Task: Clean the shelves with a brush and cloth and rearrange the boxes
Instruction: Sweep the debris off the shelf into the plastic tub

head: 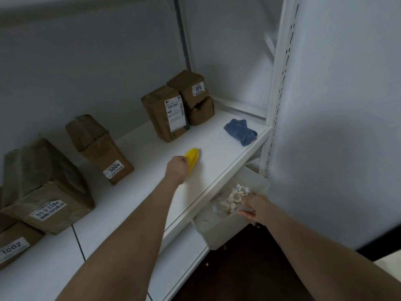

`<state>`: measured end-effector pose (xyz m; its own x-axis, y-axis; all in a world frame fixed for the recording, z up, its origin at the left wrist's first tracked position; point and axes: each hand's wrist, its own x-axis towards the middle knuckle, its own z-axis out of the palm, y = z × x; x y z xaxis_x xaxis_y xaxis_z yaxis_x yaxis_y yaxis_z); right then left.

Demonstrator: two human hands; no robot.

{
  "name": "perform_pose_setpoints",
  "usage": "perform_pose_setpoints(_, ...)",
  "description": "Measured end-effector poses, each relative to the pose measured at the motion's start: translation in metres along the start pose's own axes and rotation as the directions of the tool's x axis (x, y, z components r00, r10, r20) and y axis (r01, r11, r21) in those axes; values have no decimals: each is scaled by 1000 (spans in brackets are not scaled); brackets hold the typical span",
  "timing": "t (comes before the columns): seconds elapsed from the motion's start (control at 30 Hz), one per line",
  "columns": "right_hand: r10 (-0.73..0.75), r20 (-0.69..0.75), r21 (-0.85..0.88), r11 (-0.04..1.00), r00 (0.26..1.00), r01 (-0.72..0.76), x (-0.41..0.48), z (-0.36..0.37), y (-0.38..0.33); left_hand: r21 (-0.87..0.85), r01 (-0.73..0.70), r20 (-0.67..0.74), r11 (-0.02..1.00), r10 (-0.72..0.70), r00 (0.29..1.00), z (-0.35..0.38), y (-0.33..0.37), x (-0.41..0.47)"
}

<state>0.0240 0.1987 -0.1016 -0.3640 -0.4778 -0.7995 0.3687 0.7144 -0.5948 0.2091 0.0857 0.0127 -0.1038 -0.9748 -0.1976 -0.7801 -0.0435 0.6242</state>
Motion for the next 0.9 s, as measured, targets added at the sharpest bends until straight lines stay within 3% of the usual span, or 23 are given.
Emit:
perform_pose_setpoints(0.2, -34, -1, -5, 999, 999, 34, -19, 11, 9, -78, -155, 229, 985, 169, 959, 35, 29, -46)
perform_pose_setpoints(0.3, -31, 2, -2, 1000, 1000, 31, -31, 12, 10, -54, -174, 98, 983, 178, 979, 22, 13, -53)
perform_pose_setpoints(0.4, -24, 4, -44, 999, 1000, 24, -42, 10, 13, -29, -14, -105, 999, 11, 994, -12, -20, -43)
perform_pose_setpoints(0.47, -29, 5, -50, 998, 1000, 29, -44, 10, 17, 32, 66, -146, 997, -60, 987, -27, -40, -43)
perform_pose_setpoints(0.57, -29, 7, -74, 997, 1000, 29, -45, 11, 22, 59, 47, -91, 997, -42, 995, -18, -39, -63)
perform_pose_setpoints(0.73, -26, 10, -126, 992, 1000, 27, -45, 16, 25, -13, -106, 135, 994, 107, 985, 25, 2, -93)
perform_pose_setpoints(0.8, -17, 22, -118, 993, 1000, 19, -45, 14, 25, -8, -159, 121, 987, 158, 980, 26, 10, -94)
perform_pose_setpoints(0.9, -37, 19, -11, 999, 999, 37, -47, 2, 27, -12, -146, -10, 989, 146, 989, 16, 9, -79)
